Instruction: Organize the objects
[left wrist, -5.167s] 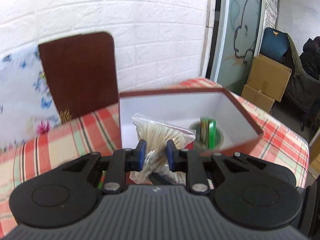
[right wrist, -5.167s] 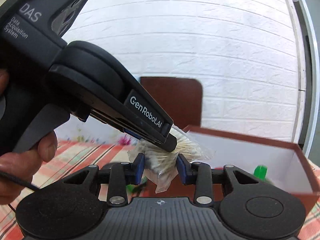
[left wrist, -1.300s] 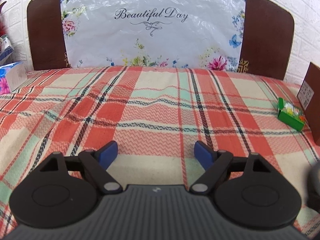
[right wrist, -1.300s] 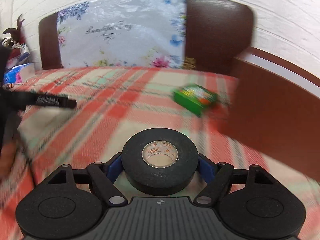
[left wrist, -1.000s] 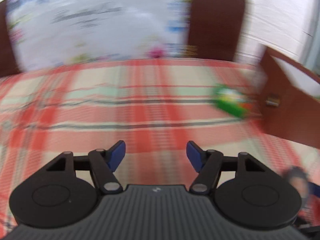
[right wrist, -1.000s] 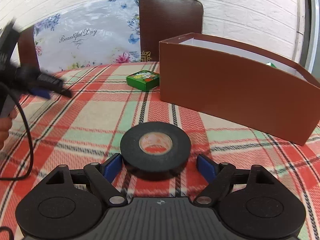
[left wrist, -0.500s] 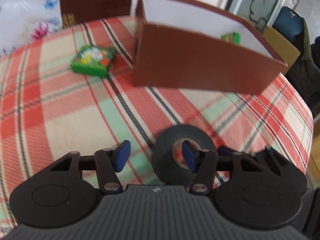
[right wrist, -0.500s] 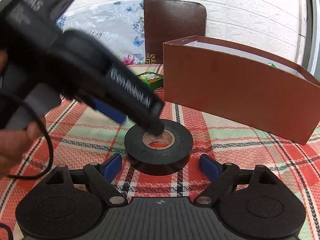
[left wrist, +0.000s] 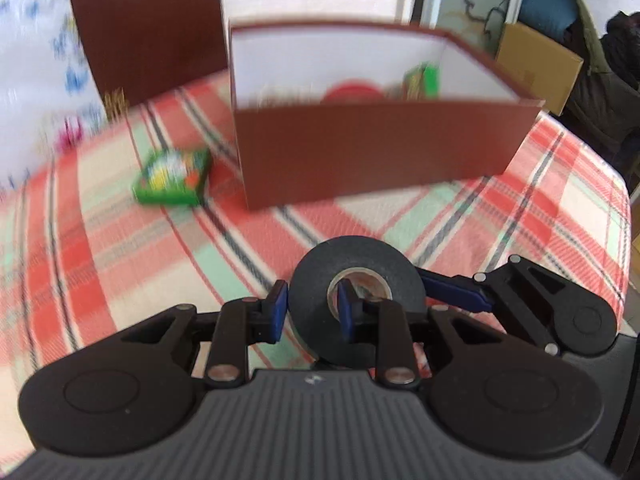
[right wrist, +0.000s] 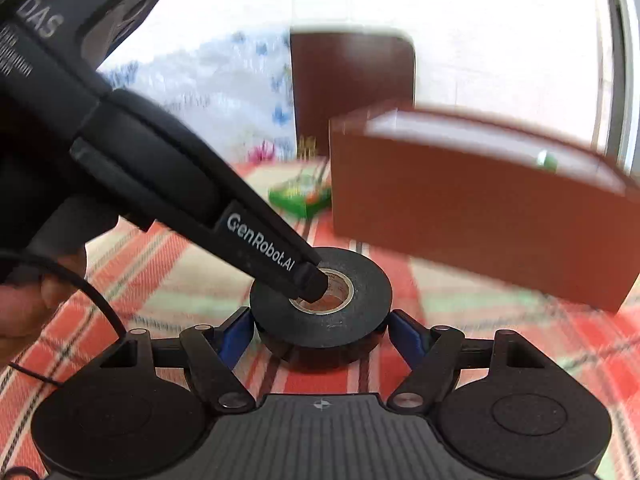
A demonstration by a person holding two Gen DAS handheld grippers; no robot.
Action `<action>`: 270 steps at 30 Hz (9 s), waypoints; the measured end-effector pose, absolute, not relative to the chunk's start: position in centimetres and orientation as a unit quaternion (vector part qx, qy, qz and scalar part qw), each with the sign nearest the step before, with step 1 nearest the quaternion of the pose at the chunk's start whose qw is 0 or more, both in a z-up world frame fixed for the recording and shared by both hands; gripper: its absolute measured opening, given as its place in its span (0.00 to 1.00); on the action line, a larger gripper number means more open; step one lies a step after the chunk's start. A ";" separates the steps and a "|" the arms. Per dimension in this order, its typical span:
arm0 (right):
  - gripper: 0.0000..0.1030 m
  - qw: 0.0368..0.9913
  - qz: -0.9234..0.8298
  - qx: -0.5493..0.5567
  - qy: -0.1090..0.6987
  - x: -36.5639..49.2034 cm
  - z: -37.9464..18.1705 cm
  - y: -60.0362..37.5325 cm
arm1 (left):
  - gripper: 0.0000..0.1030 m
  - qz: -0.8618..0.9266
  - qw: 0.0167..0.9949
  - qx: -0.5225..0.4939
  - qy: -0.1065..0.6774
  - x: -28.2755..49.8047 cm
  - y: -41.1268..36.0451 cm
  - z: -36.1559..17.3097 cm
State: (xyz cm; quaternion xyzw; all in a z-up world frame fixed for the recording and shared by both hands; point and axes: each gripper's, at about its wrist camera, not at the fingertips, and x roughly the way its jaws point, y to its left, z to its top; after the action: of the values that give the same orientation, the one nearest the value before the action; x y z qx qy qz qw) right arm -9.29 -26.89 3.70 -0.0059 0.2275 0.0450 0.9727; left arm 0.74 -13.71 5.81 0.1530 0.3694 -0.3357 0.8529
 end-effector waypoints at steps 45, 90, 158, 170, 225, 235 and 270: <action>0.71 0.991 -0.025 -0.024 0.132 -5.8 7.5 -30.7 | 0.58 -0.184 0.932 0.070 0.305 6.1 -10.2 8.9; 0.90 0.901 0.191 -0.068 0.385 1.5 4.1 -17.1 | 0.76 -0.091 0.952 -0.029 0.292 7.3 4.5 -0.3; 0.72 0.984 -0.117 0.084 0.100 -5.3 7.8 -37.1 | 0.63 -0.223 0.922 0.131 0.289 3.6 -22.4 12.4; 0.74 0.981 -0.104 0.127 0.104 -8.7 8.5 -37.3 | 0.71 -0.197 0.932 0.126 0.278 0.4 -18.6 12.5; 0.99 0.982 -0.115 0.137 0.062 -19.9 11.1 -27.0 | 1.00 -0.100 0.951 0.108 0.272 -9.4 -7.3 10.2; 0.99 0.979 -0.122 0.150 0.070 -19.2 9.5 -28.1 | 1.00 -0.096 0.945 0.112 0.290 -9.4 -8.3 9.1; 0.99 0.969 -0.125 0.169 0.131 -16.4 5.8 -30.2 | 1.00 -0.087 0.923 0.130 0.351 -7.4 -9.7 6.3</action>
State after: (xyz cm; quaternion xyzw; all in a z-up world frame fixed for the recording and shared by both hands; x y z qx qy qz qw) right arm -16.41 -30.22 5.84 0.1688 0.1313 -0.1247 0.9689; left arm -7.45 -9.75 6.31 0.1297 0.3506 -0.0866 0.9235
